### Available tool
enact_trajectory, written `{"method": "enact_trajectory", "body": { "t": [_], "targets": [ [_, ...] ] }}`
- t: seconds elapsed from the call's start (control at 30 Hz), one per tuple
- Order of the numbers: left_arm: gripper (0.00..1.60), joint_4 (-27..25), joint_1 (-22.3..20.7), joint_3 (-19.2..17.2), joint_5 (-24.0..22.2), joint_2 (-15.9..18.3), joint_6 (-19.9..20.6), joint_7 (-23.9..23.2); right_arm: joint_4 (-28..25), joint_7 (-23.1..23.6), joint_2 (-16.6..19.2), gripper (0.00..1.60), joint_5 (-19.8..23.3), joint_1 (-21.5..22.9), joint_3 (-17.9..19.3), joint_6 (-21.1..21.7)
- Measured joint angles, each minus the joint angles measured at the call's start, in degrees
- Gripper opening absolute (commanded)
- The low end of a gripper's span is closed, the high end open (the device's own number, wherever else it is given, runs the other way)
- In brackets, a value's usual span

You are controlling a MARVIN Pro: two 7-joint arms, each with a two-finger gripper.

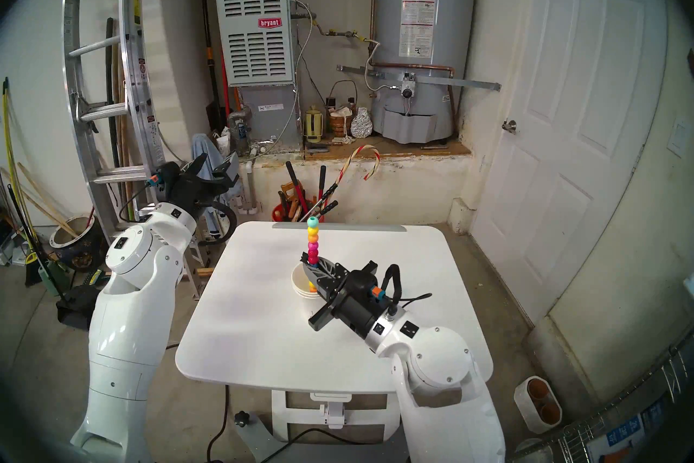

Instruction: Switch the marker to another color

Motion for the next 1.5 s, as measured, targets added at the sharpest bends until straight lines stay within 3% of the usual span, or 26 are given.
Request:
{"method": "enact_trajectory", "body": {
  "t": [0.37, 0.4, 0.47, 0.77, 0.8, 0.9, 0.97, 1.0, 1.03, 1.07, 1.17, 1.5],
  "targets": [
    [1.60, 0.96, -0.42, -0.30, 0.36, -0.26, 0.03, -0.39, 0.89, -1.74, 0.26, 0.00, -0.21, 1.94, -0.95, -0.33],
    [1.60, 1.10, -0.49, -0.31, 0.42, -0.30, 0.03, -0.45, 0.89, -1.84, 0.25, 0.06, -0.21, 1.99, -0.94, -0.30],
    [1.60, 1.21, -0.56, -0.32, 0.49, -0.35, 0.03, -0.51, 0.89, -1.95, 0.25, 0.41, -0.21, 2.01, -0.91, -0.19],
    [1.60, 1.46, -0.74, -0.43, 0.79, -0.61, 0.05, -0.79, 0.89, -2.14, 0.27, 0.55, -0.17, 2.02, -0.88, 0.26],
    [1.60, 1.46, -0.75, -0.45, 0.81, -0.64, 0.05, -0.81, 0.90, -2.15, 0.27, 0.70, -0.16, 2.03, -0.88, 0.31],
    [1.60, 1.49, -0.78, -0.49, 0.93, -0.73, 0.07, -0.90, 1.06, -2.18, 0.27, 0.78, -0.10, 2.07, -0.88, 0.59],
    [1.60, 1.53, -0.81, -0.49, 1.02, -0.79, 0.08, -0.94, 1.18, -2.20, 0.27, 1.14, -0.08, 2.08, -0.88, 0.68],
    [1.60, 1.55, -0.82, -0.49, 1.10, -0.84, 0.10, -0.97, 1.28, -2.24, 0.27, 1.49, -0.06, 2.08, -0.88, 0.74],
    [1.60, 1.56, -0.83, -0.49, 1.13, -0.87, 0.11, -0.98, 1.33, -2.25, 0.27, 1.49, -0.05, 2.08, -0.88, 0.76],
    [1.60, 1.56, -0.84, -0.49, 1.17, -0.90, 0.11, -1.00, 1.37, -2.27, 0.27, 1.34, -0.04, 2.08, -0.88, 0.79],
    [1.60, 1.59, -0.87, -0.50, 1.29, -1.02, 0.14, -1.06, 1.48, -2.37, 0.27, 1.18, -0.02, 2.08, -0.86, 0.81],
    [1.60, 1.61, -0.90, -0.57, 1.70, -1.31, 0.17, -1.18, 1.50, -2.58, 0.28, 1.22, 0.10, 2.08, -0.58, 0.64]
  ]
}}
